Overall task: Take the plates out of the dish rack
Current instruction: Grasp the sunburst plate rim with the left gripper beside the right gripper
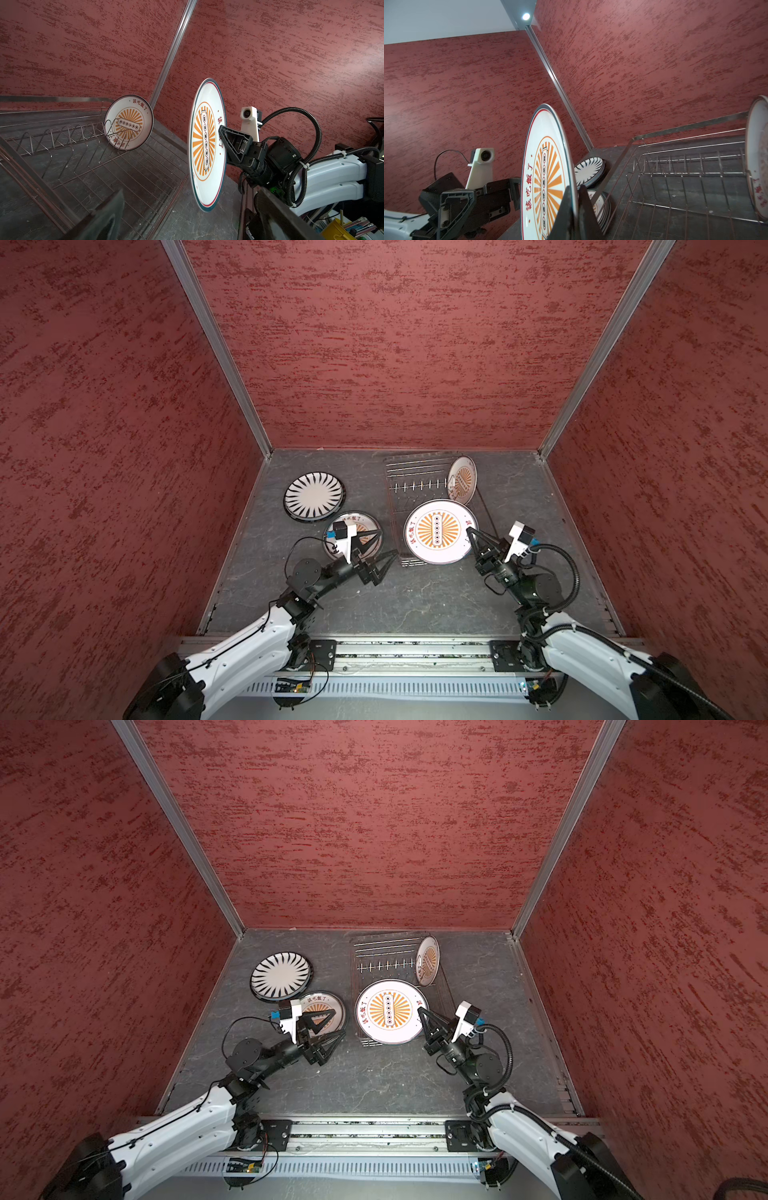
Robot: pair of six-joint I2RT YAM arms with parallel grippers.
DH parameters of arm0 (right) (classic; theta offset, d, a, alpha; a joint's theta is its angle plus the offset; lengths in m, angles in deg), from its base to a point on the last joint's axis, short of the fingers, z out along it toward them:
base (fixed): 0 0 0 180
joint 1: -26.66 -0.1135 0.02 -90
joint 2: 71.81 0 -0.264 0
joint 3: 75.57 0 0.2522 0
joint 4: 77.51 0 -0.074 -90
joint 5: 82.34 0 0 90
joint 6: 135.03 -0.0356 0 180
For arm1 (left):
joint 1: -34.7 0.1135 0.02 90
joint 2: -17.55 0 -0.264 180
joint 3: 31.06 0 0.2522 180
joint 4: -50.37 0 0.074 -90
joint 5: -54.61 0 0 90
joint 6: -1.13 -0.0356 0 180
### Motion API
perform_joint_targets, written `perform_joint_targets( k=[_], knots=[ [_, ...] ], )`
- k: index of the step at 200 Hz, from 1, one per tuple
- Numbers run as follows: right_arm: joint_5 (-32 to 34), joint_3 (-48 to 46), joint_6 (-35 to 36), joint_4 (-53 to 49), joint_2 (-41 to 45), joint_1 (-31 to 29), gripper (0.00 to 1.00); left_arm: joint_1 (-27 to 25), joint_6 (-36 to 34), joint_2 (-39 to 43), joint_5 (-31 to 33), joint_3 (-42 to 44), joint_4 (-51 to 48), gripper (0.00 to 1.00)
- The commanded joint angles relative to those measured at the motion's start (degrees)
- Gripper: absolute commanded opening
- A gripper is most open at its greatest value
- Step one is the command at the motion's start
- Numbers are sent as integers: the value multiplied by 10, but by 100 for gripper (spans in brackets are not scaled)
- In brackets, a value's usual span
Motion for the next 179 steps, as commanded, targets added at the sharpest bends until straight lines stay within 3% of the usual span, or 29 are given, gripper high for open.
perform_joint_targets(
  k=[1,49,157,179],
  knots=[
    [-58,11,-21,138,-24,3,0,-12,-27,-14,0,-21,1,99],
    [-59,29,-17,149,-74,1,0,-32,-33,-52,20,-28,15,96],
    [-27,54,6,163,-154,-11,0,-52,-16,-103,41,-65,-29,35],
    [-21,55,12,174,-168,-15,0,-52,-7,-105,22,-80,-57,30]
  ],
)
